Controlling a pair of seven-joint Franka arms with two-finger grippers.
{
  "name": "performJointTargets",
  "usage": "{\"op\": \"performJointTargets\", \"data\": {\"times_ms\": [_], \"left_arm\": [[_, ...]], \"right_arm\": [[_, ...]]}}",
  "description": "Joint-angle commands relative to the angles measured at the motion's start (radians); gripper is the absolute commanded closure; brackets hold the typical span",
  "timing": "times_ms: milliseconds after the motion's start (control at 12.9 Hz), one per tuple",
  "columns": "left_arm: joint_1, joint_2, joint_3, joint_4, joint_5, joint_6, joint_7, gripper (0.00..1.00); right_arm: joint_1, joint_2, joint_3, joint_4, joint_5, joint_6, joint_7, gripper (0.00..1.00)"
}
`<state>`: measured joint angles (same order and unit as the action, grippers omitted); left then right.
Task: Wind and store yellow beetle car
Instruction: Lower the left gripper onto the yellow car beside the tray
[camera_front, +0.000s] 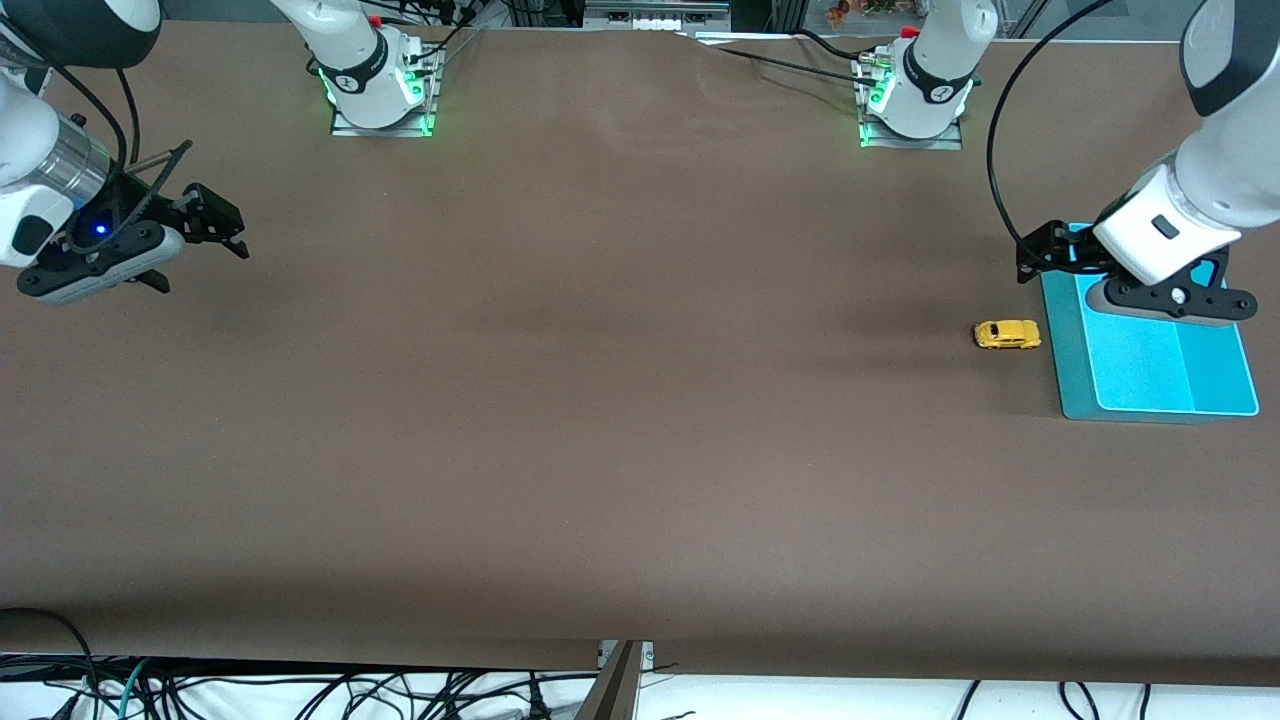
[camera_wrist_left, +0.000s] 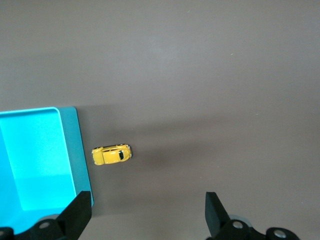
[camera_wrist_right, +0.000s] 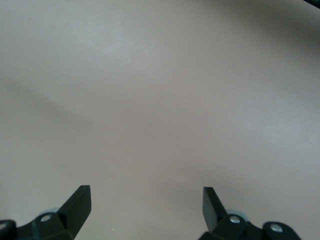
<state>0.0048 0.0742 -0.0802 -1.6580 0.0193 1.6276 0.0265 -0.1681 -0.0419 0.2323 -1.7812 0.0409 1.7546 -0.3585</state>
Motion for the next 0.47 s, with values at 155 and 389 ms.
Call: {"op": "performJointTargets", "data": {"times_ms": [155, 389], "left_arm": [[0.011, 0.094, -0.009, 0.004, 0.017, -0.015, 0.111, 0.0], [0.015, 0.151, -0.009, -0.034, 0.021, -0.003, 0.173, 0.0]], "right_arm": [[0.016, -0.027, -0.014, 0.035, -0.006, -0.093, 0.127, 0.01], [0.01, -0.016, -0.014, 0.068, -0.009, -0.133, 0.156, 0.01]]}}
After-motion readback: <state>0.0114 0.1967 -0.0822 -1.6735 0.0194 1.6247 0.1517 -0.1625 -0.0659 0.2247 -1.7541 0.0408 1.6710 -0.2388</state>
